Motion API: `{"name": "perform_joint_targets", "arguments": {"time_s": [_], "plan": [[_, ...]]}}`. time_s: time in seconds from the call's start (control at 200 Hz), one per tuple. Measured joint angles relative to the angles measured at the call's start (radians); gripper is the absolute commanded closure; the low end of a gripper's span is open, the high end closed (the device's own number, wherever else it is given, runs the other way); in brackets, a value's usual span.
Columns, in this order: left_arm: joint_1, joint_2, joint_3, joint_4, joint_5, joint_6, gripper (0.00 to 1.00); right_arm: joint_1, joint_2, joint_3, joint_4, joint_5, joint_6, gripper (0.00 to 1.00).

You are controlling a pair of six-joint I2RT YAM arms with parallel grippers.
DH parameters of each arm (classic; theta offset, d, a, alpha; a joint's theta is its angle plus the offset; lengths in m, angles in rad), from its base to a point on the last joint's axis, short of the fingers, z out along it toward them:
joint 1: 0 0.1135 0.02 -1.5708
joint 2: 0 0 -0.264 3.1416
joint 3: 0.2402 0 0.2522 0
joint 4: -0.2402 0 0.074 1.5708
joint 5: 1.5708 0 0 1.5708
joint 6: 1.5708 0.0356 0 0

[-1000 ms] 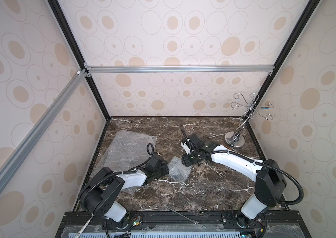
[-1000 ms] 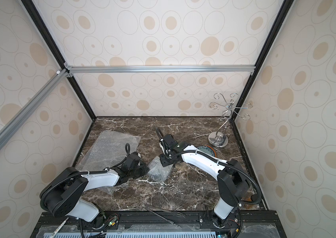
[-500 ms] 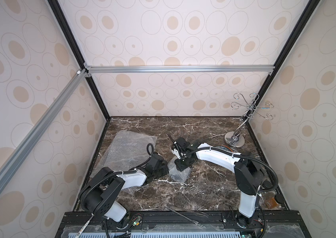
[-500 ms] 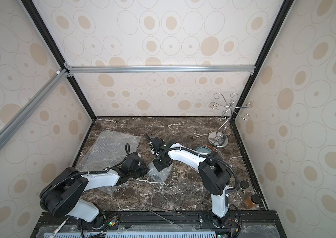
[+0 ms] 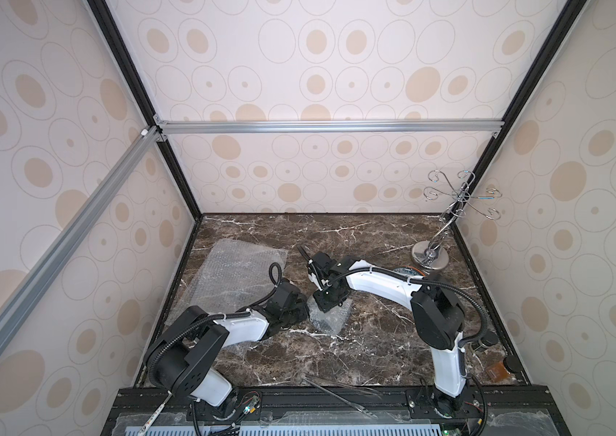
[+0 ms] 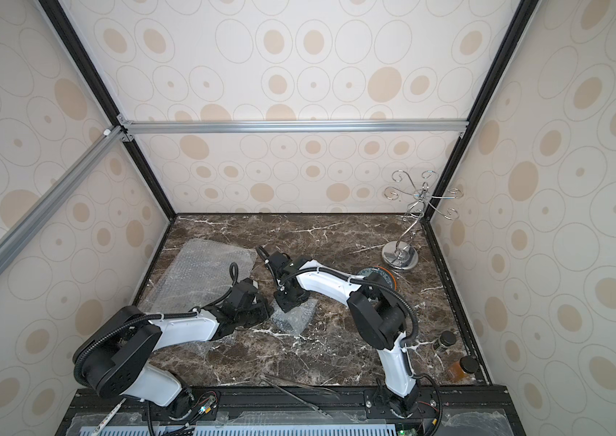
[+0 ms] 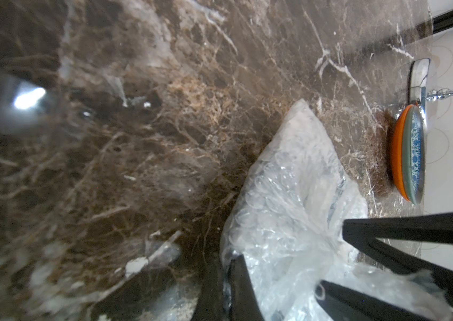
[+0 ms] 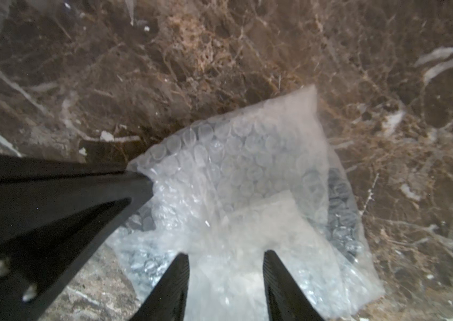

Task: Unpack dinner plates from bubble wrap
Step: Unwrap the bubble wrap at the center of the board.

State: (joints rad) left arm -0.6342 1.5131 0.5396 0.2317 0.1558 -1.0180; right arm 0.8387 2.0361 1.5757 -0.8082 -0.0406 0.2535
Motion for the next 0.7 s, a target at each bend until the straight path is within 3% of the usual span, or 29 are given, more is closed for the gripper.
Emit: {"name": "perform_joint_targets", "arguments": {"time_s": [0.265, 0.695], "plan": [[0.000, 0.000, -0.001, 0.005, -0.001, 0.000, 1.00, 0.003, 0.017, 0.004, -0.014, 0.016, 0.014, 1.00], [0.000, 0.000, -0.008, 0.022, 0.001, 0.000, 1.00, -0.022, -0.069, -0.064, 0.047, -0.050, 0.057, 1.00]]}}
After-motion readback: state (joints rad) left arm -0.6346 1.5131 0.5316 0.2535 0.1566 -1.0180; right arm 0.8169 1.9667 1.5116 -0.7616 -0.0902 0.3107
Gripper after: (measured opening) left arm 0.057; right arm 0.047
